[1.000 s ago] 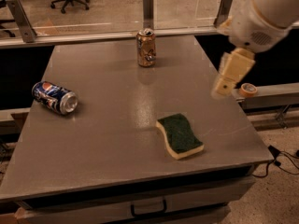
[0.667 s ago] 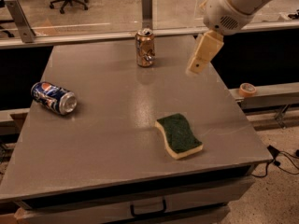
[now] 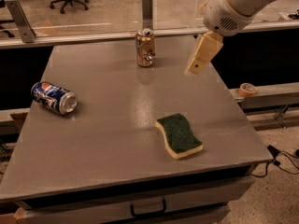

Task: Move orange can near sponge

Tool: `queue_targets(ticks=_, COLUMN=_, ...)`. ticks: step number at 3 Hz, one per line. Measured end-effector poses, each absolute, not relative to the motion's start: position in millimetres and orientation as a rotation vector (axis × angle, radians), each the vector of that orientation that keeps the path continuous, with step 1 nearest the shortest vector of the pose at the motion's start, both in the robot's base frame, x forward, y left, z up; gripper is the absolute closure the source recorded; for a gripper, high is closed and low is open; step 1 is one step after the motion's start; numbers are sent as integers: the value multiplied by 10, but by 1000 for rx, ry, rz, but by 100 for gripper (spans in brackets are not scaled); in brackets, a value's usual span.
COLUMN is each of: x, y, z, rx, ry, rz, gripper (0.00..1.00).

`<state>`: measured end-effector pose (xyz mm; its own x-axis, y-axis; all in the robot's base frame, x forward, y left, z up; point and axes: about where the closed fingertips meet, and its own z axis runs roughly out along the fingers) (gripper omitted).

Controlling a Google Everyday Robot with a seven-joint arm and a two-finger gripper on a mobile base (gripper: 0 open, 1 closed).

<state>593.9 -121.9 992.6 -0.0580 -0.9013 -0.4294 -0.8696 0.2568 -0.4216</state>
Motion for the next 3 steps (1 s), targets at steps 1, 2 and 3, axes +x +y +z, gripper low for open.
queue_targets(ticks=1, x=6146, y=-1186, z=9746, rx=-1516, ry=1931, rz=-8, gripper=0)
queue_targets(ticks=2, x=6549, y=-1159, z=9557, rx=-1374, ry=1947, rz=78, gripper=0)
queue_targets(ticks=3, x=6980, y=-952, z=9369, rx=-1269, ry=1927, rz=209, gripper=0)
